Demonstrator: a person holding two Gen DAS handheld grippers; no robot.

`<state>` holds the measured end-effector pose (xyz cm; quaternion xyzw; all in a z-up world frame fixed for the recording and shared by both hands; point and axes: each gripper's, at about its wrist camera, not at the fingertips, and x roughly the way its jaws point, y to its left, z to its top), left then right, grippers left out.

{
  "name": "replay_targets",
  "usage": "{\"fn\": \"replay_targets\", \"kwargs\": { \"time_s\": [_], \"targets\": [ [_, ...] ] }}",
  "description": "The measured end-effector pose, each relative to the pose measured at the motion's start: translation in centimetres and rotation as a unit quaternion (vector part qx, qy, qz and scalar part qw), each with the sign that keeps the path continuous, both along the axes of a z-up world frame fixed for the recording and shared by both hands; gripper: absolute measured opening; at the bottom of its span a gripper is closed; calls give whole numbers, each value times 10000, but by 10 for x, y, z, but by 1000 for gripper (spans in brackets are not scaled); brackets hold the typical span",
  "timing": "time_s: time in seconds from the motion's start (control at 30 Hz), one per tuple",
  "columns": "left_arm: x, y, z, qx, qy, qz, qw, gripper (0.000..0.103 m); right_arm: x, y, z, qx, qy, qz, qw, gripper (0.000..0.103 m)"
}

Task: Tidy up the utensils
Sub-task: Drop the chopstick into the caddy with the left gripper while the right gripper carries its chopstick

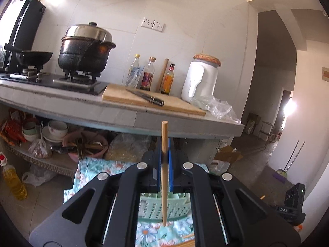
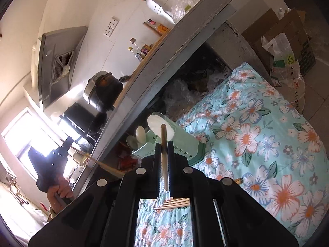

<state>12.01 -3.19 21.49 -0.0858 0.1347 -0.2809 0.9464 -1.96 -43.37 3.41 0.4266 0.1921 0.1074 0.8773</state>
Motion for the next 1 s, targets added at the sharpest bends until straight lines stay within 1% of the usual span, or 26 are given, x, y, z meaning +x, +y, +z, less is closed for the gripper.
{"fn": "replay_targets", "kwargs": {
  "time_s": [0.07, 0.13, 0.2, 0.3, 0.47, 0.63, 0.7, 0.8, 0.87, 0.93, 1.0],
  "targets": [
    [9, -12, 9, -43, -157, 29, 9999, 4, -4, -5, -1, 65, -28, -8, 10000, 6],
    [21, -26, 14, 1, -272, 93, 9996, 4, -8, -9, -2, 107, -64, -28, 9999, 6],
    [34, -40, 14, 68, -326, 179, 9993, 4, -13, -13, -2, 147, -97, -71, 9998, 6],
    [56, -59, 7, 167, -368, 276, 9988, 4, -20, -21, -3, 206, -116, -145, 9996, 6],
    [87, -77, -22, 182, -189, 380, 9989, 4, -29, -33, -7, 310, -108, -262, 9991, 6],
    [99, -84, -59, 348, 8, 532, 9980, 4, -32, -39, -12, 372, -51, -330, 9987, 6],
    [102, -82, -73, 416, 182, 567, 9974, 4, -32, -40, -14, 396, -26, -329, 9987, 6],
    [101, -77, -90, 387, 511, 534, 9965, 5, -30, -39, -15, 410, -9, -317, 9987, 6],
    [98, -73, -98, 397, 650, 486, 9959, 13, -28, -37, -15, 398, -2, -299, 9988, 6],
    [92, -67, -103, 398, 738, 491, 9953, 30, -27, -35, -14, 367, -3, -280, 9989, 6],
    [85, -62, -106, 403, 815, 471, 9947, 36, -26, -32, -11, 314, -12, -263, 9992, 6]
  ]
}}
